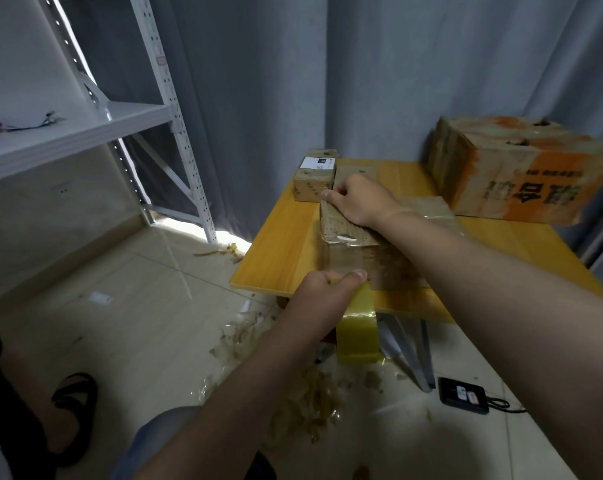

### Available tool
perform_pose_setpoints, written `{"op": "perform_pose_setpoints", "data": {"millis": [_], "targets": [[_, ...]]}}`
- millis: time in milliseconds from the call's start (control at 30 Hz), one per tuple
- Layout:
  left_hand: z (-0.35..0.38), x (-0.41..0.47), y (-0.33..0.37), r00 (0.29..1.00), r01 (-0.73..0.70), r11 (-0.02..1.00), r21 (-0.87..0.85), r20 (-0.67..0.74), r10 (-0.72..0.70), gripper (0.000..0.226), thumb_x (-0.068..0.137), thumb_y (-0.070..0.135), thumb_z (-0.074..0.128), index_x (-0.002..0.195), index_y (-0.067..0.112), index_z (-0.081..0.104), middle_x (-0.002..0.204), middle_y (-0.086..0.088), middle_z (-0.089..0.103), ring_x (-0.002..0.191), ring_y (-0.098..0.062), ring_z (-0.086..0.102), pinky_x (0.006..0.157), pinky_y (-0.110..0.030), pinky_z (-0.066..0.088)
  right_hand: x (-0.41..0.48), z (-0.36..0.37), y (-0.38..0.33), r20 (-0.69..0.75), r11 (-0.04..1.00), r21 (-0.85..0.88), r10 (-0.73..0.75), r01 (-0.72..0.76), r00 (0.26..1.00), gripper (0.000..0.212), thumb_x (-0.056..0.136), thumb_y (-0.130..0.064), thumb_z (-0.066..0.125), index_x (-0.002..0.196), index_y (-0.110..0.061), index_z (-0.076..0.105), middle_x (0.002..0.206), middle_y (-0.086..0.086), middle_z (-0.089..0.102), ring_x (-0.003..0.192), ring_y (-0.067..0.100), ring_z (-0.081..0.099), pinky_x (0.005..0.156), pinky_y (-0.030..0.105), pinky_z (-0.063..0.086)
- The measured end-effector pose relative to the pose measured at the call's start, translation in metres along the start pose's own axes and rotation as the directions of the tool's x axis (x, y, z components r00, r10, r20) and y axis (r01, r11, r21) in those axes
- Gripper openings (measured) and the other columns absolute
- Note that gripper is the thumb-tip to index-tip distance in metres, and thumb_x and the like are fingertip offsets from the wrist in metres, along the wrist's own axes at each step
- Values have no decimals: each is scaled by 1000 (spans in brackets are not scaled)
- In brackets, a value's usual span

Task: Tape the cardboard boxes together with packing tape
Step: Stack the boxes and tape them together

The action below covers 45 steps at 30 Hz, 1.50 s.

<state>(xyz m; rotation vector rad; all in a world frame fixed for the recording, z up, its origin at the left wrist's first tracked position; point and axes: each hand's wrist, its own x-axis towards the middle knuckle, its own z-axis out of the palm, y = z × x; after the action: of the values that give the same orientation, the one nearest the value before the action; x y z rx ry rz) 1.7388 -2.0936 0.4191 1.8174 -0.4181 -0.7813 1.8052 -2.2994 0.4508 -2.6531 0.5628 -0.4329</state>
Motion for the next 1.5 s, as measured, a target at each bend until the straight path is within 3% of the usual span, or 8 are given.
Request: {"op": "perform_pose_setpoints", "data": {"millis": [167, 333, 500, 667, 933, 1133, 1300, 1500], "targets": [[5, 3, 2, 994, 102, 991, -86, 52, -98, 32, 95, 50, 70, 110, 23, 67, 111, -17, 76, 101, -35, 74, 91, -53, 61, -19, -11, -10, -408, 1000, -15, 10, -18, 913, 27, 102, -38, 53, 107, -25, 76, 107, 2, 76, 113, 32, 60, 96, 40, 39], [12, -3, 5, 993, 106, 978, -179, 64, -96, 25, 102, 38, 64, 114, 16, 63, 111, -23, 76, 77, -26, 78, 56, -34, 62, -69, -26, -11, -492, 941, 338, 150, 29, 858, 36, 98, -37, 59, 69, -16, 61, 63, -2, 62, 74, 24, 61, 63, 35, 39], [23, -19, 7, 995, 99, 982, -161, 27, -96, 37, 104, 34, 58, 135, 14, 54, 123, -24, 70, 105, -38, 73, 74, -41, 59, -141, -33, -1, -127, 920, 299, 300, -252, 945, 67, 98, -62, 51, 63, -8, 68, 56, 5, 66, 59, 25, 65, 59, 32, 45], [38, -37, 5, 997, 70, 964, -256, -18, -77, 31, 105, 22, 48, 130, 5, 57, 118, -23, 68, 100, -36, 70, 67, -35, 57, -185, -19, -5, 387, 820, 251, 402, -514, 830, 49, 95, -58, 59, 84, -11, 66, 61, 10, 69, 48, 26, 70, 46, 27, 54], [21, -42, -3, 999, 43, 988, -147, -6, -44, 37, 103, 15, 45, 139, 11, 37, 101, -23, 74, 76, -34, 71, 73, -47, 62, -216, -4, -4, 270, 567, 686, 385, -457, 883, 32, 89, -42, 75, 104, -14, 75, 99, 5, 77, 90, 22, 73, 83, 38, 58], [-18, 6, -13, 954, -138, 959, 247, -229, 196, 67, 83, 16, 77, 135, 19, 34, 127, -13, 53, 99, -24, 58, 84, -42, 57, -224, -5, -18, 431, 286, 815, 283, -505, 857, 40, 102, -30, 58, 119, 6, 64, 82, 29, 69, 50, 32, 65, 53, 40, 59], [-38, 42, -14, 945, -310, 883, 352, 13, 326, 133, 69, 27, 97, 161, 28, 1, 167, -5, 16, 153, -25, 20, 123, -46, 31, -225, 10, -8, 413, 399, 751, 339, -526, 846, 44, 101, -40, 58, 113, 2, 64, 80, 28, 75, 62, 36, 70, 73, 49, 62], [-37, 64, -21, 906, -420, 893, 162, 120, 405, 149, 54, 35, 102, 165, 23, 4, 162, 3, 36, 147, -11, 37, 119, -34, 38, -223, 19, 10, 428, 403, 741, 333, -537, 840, 49, 98, -46, 60, 111, 0, 64, 79, 24, 76, 64, 36, 74, 63, 38, 62]]}}
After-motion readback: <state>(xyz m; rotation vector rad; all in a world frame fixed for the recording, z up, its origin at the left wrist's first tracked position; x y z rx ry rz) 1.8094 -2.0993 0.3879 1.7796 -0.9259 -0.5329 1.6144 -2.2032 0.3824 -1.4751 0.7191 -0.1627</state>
